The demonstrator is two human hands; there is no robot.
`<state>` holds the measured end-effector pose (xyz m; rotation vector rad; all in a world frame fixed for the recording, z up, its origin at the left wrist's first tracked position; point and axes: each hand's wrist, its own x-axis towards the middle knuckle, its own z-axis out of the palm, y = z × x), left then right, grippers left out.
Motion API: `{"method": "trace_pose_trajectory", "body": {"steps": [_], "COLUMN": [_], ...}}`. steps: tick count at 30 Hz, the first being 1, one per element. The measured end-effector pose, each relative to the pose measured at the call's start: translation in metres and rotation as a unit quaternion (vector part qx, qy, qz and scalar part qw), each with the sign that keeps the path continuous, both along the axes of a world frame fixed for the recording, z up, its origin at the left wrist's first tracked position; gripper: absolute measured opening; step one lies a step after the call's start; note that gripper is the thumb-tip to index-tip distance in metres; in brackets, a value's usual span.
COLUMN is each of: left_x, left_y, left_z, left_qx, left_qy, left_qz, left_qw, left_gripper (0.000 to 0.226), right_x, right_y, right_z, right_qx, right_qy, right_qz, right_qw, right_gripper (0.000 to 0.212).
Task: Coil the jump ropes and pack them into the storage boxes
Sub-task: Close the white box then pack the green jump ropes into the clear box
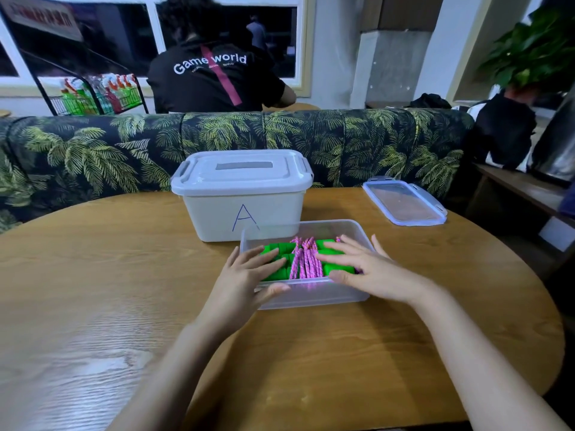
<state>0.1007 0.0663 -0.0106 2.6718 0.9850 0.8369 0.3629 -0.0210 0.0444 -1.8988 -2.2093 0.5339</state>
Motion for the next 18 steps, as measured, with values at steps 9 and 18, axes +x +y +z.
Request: {"method": "trace_pose_trajectory", "body": {"steps": [9, 18], "left_x": [0.0, 0.001], "left_y": [-0.001, 0.009], "left_z": [0.0, 0.0], "left_qx": [0.049, 0.063], "left_qy": [-0.002, 0.017], "left_qz": [0.027, 0.075], "left_qw": [0.998, 0.995], "left_gripper": [0.068, 0.065], "right_x": [-0.009, -0.005], "right_y": [-0.007, 0.018], "right_z": [-0.017, -0.032], "right_qx": [0.073, 0.216], "right_qy": [-0.07, 0.021], "right_qz": [-0.005, -0.002], "right_qw": [0.995, 0.976], "right_gripper": [0.069, 0.074]}}
